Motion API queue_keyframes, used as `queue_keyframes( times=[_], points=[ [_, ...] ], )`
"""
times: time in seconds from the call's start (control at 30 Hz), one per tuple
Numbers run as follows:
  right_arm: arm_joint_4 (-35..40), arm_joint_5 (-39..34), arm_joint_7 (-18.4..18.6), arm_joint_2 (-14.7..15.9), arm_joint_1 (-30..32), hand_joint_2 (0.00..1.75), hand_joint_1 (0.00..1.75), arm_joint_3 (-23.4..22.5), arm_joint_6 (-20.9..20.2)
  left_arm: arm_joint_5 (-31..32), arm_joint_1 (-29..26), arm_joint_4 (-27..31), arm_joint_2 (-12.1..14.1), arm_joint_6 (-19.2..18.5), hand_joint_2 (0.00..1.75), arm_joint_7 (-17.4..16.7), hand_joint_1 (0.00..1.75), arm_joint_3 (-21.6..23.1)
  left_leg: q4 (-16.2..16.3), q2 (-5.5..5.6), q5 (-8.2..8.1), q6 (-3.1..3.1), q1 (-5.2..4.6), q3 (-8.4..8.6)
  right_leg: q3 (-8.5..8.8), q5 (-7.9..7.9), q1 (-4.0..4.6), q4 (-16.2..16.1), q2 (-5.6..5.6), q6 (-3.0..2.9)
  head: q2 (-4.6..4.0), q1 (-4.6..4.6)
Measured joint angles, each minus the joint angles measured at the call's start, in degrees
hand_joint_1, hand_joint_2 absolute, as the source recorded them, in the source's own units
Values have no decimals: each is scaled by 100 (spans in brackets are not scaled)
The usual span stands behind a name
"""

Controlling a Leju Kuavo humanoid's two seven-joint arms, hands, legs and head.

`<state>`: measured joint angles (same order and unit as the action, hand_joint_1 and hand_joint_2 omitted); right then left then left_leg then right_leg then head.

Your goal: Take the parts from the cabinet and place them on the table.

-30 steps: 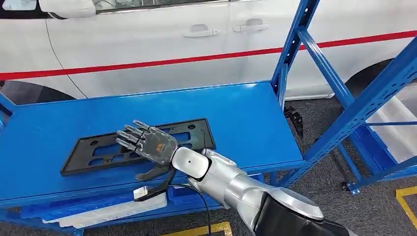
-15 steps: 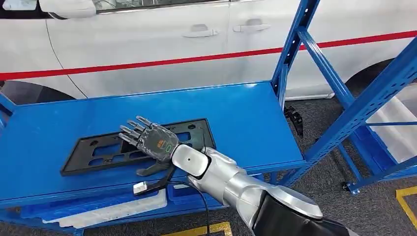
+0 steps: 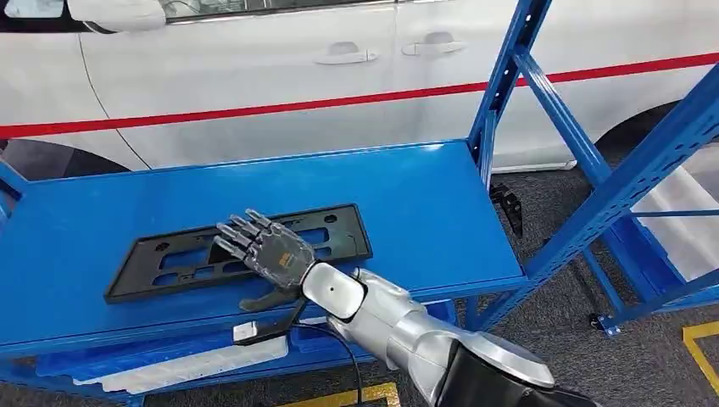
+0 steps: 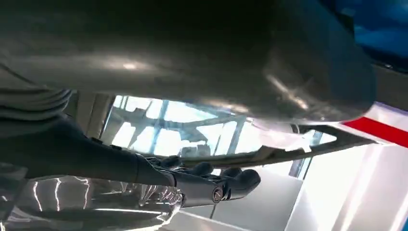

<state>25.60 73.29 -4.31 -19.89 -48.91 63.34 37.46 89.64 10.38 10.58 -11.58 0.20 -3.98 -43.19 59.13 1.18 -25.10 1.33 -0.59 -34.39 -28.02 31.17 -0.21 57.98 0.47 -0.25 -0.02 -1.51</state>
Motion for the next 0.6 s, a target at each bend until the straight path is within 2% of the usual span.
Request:
queue_keyframes(
  times=[0.3,0.33,0.6],
  points=[
    [-70,11,70,-7,210,0,0,-74,76,2,-4,0,-11,17,0,-2,0,0,0,0,0,0,0,0,0,0,0,0,0,0,0,0],
    [-77,13,72,-7,228,175,0,-77,90,2,-4,0,-11,20,0,-7,0,0,0,0,0,0,0,0,0,0,0,0,0,0,0,0],
    [-149,63,-111,-7,267,175,0,-77,87,20,-13,0,-46,46,0,-9,0,0,0,0,0,0,0,0,0,0,0,0,0,0,0,0]
  ],
)
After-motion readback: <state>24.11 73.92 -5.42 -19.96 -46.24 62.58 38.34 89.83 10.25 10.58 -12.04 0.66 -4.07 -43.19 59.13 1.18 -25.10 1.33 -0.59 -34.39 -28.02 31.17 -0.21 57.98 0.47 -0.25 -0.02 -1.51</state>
